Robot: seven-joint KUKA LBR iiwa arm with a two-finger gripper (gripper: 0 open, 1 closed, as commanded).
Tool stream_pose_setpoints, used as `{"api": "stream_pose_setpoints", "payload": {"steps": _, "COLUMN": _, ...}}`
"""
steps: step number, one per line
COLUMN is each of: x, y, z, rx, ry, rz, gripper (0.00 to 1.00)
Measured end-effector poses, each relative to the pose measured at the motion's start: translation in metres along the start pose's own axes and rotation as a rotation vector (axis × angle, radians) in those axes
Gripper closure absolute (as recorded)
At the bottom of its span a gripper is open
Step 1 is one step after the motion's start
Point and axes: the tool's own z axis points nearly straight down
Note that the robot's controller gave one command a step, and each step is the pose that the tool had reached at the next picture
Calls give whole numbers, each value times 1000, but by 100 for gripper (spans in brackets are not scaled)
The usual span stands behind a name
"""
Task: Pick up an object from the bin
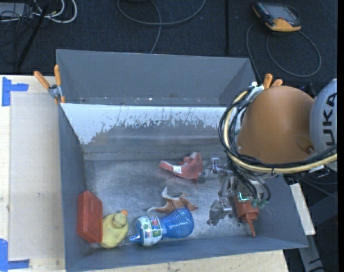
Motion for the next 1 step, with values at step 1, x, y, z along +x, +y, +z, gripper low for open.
{"api": "stream_pose_setpoints", "payload": {"steps": 1, "x": -1, "y": 0, "z": -4, "rx": 0, "ry": -8, "rz": 1, "gripper": 0}}
